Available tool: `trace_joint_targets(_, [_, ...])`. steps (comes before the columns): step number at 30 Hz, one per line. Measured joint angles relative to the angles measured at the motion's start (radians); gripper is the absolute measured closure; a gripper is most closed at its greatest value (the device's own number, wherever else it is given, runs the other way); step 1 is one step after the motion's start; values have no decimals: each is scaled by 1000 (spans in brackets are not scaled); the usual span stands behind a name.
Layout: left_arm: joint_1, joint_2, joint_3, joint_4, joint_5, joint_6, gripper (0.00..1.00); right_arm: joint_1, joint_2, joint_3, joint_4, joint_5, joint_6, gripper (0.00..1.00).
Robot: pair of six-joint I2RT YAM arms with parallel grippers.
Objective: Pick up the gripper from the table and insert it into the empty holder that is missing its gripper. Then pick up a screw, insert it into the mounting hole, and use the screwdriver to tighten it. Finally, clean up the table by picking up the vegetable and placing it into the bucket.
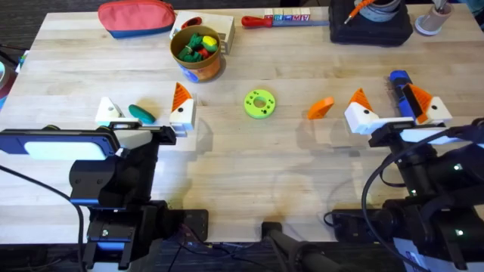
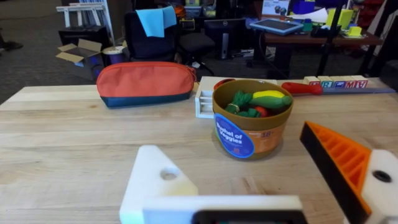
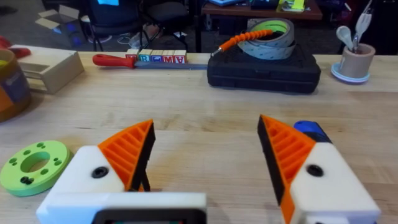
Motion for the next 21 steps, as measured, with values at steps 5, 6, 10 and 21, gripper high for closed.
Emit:
trace_joint_targets(5, [0,0,0,-2,0,2,13,0,0,0,0,0,0,10])
trace_joint_targets(6, [0,0,0,-4,0,3,13,0,0,0,0,0,0,10])
trace_joint_targets(10, [0,0,1,-24,-1,3,13,0,0,0,0,2,-2,10])
trace_joint_targets(21, [0,83,330,-408,-176,-148,15,0,116,199,-266,30,4,10])
